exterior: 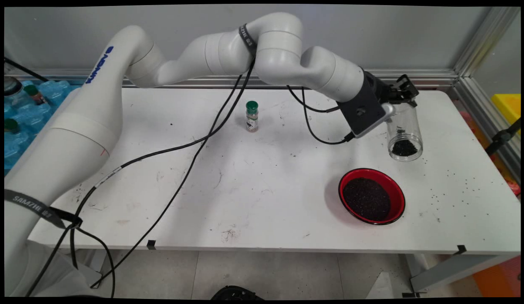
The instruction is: Pour the black seasoning powder in the red bowl
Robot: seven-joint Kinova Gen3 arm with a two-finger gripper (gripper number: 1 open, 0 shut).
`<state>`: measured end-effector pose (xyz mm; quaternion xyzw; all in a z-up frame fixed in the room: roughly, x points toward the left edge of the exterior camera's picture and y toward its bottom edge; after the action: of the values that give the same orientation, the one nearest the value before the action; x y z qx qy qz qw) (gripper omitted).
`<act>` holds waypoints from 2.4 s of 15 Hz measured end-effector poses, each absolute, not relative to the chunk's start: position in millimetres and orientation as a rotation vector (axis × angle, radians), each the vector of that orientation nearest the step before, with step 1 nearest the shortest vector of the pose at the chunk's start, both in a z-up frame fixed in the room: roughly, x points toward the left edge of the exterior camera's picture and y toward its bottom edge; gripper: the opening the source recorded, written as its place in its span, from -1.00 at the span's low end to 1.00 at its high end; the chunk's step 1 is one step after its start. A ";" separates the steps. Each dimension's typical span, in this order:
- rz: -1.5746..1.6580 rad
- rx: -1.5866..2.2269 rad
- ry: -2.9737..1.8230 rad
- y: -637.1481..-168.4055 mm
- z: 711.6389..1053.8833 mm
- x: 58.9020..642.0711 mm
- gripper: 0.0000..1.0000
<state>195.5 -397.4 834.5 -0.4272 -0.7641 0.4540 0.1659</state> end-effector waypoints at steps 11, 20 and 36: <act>1.023 -0.901 -2.284 -416.4 827.8 207.7 -1.00; 0.843 -0.644 -2.340 -432.0 821.3 219.2 -1.00; 0.566 0.003 -2.329 -478.6 810.0 248.5 -1.00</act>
<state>248.5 -478.6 810.0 0.0010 -0.9051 0.2200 0.3638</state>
